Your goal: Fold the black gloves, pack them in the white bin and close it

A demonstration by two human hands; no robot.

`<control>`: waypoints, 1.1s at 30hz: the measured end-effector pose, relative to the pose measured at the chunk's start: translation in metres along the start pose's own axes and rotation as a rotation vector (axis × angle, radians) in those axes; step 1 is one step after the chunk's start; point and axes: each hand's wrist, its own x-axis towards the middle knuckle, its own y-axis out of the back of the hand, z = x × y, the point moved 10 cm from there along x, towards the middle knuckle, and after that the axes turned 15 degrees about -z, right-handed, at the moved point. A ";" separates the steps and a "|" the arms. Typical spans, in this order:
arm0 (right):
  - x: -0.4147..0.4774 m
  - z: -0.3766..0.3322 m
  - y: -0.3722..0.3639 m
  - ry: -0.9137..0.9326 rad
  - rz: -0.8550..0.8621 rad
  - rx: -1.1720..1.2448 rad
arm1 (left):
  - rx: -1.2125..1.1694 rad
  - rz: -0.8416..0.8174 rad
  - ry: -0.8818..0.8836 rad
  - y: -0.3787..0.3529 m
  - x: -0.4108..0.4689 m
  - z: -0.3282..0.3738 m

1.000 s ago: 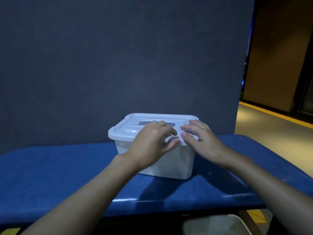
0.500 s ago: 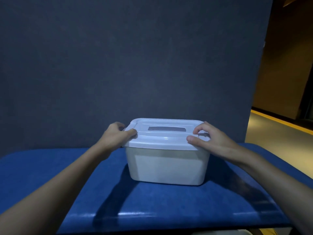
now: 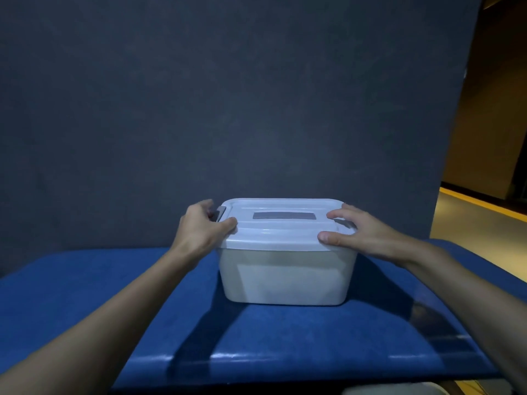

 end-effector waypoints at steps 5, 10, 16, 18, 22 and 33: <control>-0.001 0.007 -0.006 -0.099 -0.019 -0.003 | 0.063 -0.258 -0.010 -0.009 -0.006 -0.004; -0.002 0.000 -0.011 -0.099 -0.020 0.062 | 0.138 -0.420 -0.015 -0.015 -0.014 -0.006; 0.034 -0.025 -0.031 -0.100 -0.020 0.078 | 0.122 -0.360 0.002 0.017 0.000 -0.031; 0.052 -0.032 -0.038 -0.083 -0.021 0.107 | 0.120 -0.335 0.021 0.030 0.009 -0.042; 0.083 -0.040 -0.044 -0.050 -0.001 0.138 | 0.118 -0.303 0.028 0.045 0.027 -0.057; 0.117 -0.046 -0.047 -0.040 0.015 0.121 | 0.207 -0.322 0.062 0.054 0.048 -0.071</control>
